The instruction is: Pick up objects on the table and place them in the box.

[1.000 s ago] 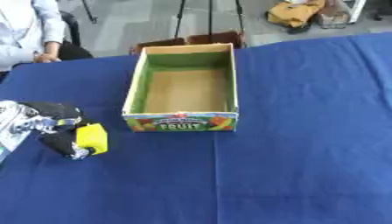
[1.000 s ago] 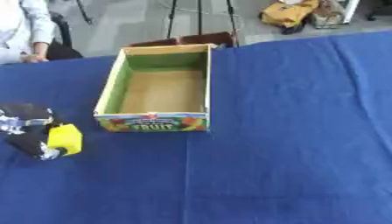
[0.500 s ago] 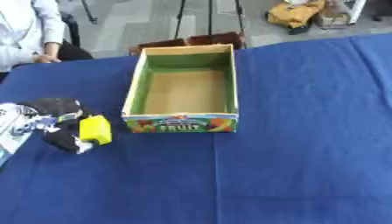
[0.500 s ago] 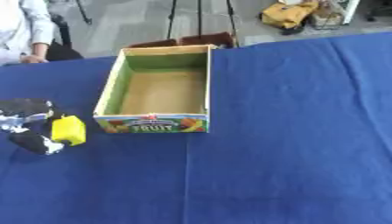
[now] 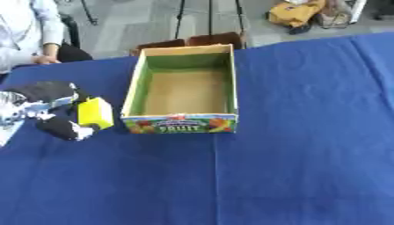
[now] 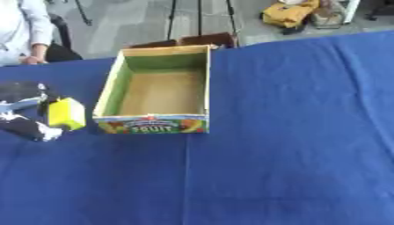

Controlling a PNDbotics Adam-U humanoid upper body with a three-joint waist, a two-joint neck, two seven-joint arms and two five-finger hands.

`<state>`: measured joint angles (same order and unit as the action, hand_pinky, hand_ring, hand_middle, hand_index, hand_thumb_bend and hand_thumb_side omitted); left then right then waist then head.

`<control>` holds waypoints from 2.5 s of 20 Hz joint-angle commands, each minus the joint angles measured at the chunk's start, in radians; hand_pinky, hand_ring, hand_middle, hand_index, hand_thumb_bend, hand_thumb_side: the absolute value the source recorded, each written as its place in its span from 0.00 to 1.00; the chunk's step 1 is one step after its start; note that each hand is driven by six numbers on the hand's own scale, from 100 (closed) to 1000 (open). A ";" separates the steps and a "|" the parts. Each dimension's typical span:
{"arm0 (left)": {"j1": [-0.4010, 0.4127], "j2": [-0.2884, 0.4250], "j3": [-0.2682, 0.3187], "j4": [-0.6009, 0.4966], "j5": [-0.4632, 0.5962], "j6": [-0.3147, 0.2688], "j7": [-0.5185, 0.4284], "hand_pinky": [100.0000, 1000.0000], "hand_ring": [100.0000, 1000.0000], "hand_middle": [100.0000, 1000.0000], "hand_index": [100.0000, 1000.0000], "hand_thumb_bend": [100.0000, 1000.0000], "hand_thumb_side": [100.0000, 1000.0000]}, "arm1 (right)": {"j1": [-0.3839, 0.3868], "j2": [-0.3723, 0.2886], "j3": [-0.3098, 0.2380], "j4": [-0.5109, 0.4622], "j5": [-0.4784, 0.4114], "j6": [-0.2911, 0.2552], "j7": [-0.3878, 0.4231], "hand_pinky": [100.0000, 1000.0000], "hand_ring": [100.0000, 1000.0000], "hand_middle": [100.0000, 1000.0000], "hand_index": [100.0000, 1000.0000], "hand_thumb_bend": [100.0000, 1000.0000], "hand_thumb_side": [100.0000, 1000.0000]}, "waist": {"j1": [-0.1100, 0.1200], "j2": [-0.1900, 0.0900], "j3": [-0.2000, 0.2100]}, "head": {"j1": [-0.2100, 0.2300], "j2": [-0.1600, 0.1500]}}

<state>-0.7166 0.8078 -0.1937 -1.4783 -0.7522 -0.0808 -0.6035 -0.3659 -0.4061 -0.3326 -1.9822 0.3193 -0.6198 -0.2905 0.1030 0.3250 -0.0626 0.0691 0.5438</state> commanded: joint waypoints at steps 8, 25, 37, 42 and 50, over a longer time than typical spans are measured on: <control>-0.117 0.036 0.061 -0.109 -0.012 0.012 0.019 0.13 0.47 0.44 0.61 0.00 0.55 | -0.001 -0.021 0.001 -0.018 -0.006 0.004 0.002 0.65 0.74 0.58 0.76 0.13 1.00 | 0.026 -0.050 -0.016 | 0.007 -0.007; -0.344 -0.228 0.025 0.245 -0.142 -0.027 0.217 0.07 0.45 0.41 0.59 0.00 0.52 | -0.028 -0.024 0.018 -0.018 -0.035 -0.007 0.033 0.65 0.75 0.57 0.76 0.14 1.00 | 0.076 -0.034 -0.098 | 0.084 -0.043; -0.368 -0.346 0.027 0.464 -0.364 -0.111 0.264 0.23 0.52 0.47 0.62 0.00 0.55 | -0.052 -0.017 0.019 -0.018 -0.058 -0.010 0.048 0.66 0.75 0.57 0.77 0.15 1.00 | 0.094 -0.004 -0.134 | 0.104 -0.065; -0.366 -0.365 0.032 0.502 -0.408 -0.149 0.233 0.37 0.64 0.55 0.67 0.00 0.56 | -0.058 -0.015 0.018 -0.018 -0.059 -0.006 0.050 0.66 0.75 0.57 0.76 0.15 1.00 | 0.095 0.000 -0.136 | 0.101 -0.060; -0.353 -0.384 0.041 0.538 -0.365 -0.159 0.178 0.39 0.69 0.75 0.83 0.00 0.59 | -0.062 -0.012 0.016 -0.018 -0.059 -0.004 0.053 0.66 0.76 0.57 0.76 0.16 1.00 | 0.092 0.008 -0.140 | 0.099 -0.063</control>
<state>-1.0555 0.4077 -0.1672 -0.9342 -1.1267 -0.2400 -0.4190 -0.4143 -0.4081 -0.3134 -1.9822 0.2672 -0.6238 -0.2393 0.1938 0.3344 -0.2030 0.1682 0.4907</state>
